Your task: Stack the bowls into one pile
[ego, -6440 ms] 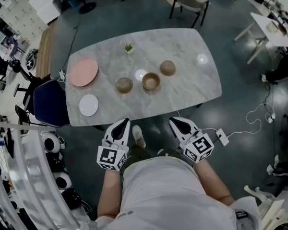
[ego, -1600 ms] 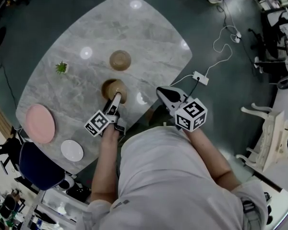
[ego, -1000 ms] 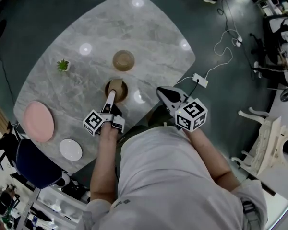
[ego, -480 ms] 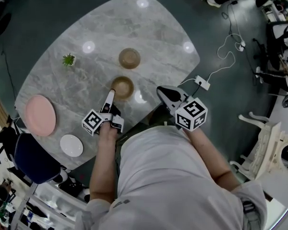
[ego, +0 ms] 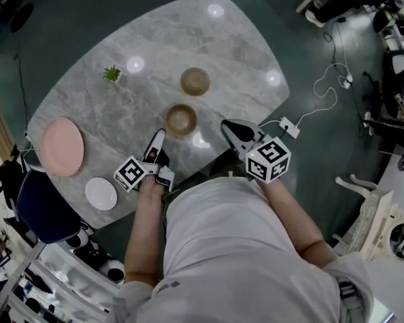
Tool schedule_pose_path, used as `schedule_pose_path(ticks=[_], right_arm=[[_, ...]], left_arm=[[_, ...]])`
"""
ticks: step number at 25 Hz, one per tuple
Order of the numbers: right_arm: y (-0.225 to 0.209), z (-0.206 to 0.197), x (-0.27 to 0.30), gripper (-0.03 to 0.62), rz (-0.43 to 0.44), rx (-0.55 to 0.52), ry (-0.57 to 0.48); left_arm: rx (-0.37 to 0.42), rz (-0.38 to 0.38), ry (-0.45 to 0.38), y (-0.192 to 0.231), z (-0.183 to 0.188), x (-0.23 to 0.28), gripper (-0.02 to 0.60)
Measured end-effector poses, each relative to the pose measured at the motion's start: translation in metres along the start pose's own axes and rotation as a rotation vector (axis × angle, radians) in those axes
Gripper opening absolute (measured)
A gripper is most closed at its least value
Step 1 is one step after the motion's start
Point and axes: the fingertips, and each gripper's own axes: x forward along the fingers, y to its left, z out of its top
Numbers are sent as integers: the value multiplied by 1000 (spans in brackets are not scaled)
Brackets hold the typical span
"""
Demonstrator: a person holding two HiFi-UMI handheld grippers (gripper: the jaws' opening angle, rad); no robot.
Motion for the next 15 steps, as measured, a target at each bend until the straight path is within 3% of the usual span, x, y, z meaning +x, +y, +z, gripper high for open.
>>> schedule_pose_path(ticks=[2, 5, 7, 15], right_arm=[[1, 3, 2, 8, 5, -7, -5], [0, 5, 6, 8, 12, -15, -10], [-1, 7, 9, 14, 16, -29, -10], [-18, 9, 27, 38, 1, -71, -4]], left_arm=[[62, 16, -7, -4, 4, -11, 207], [22, -46, -55, -21, 5, -22, 85], [67, -51, -71, -27, 9, -31, 19], [357, -31, -89, -62, 25, -63, 2]])
